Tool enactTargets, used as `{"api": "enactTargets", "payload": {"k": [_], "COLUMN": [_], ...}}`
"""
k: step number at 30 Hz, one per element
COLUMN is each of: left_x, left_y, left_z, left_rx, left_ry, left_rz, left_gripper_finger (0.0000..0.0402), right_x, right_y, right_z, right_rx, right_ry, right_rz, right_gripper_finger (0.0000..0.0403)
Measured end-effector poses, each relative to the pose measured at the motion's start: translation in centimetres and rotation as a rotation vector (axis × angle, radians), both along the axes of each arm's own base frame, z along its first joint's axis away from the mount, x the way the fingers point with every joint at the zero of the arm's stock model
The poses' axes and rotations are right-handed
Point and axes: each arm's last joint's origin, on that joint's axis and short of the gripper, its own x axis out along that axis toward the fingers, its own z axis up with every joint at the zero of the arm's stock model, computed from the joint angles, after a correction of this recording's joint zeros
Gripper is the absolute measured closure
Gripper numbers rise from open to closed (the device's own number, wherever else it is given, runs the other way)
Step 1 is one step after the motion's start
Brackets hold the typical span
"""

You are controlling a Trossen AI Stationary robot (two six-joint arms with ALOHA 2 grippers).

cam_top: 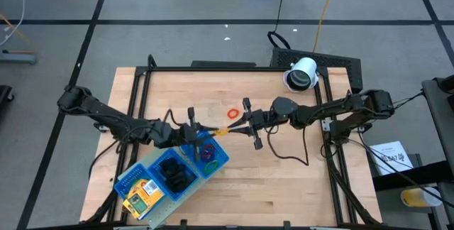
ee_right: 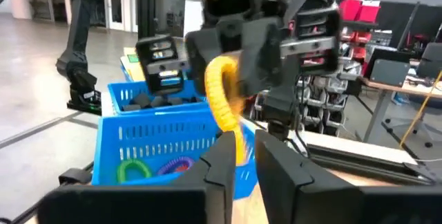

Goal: Pick & Place Office Desk Supplies
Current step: Put the yellow spring rubber band into the top blue basket on the shelf

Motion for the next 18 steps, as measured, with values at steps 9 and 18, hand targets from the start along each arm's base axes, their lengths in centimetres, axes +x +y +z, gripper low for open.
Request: {"api": "enactTargets", "payload": {"k": [9, 18], "left_x": [-2.8, -4.9], "left_y": [-2.4, -3.6], "left_z": [1.2, 1.5], "left_rx": [-0.078, -0.203], "left_ry": [0.015, 0.071], "left_rz": [-0.118, -0.188], "left_gripper_finger": [0.039, 0.0359], "right_x": [-1.3, -1.6], "right_y": [-0.8, -0.8], "right_z": [0.9, 0.5], "right_rx": [-0.005, -0.004], "right_ry": [0.062, 0.133], "right_rz": [-0.029, -0.029], "right_gripper_finger": [0.0323, 0.0319]}}
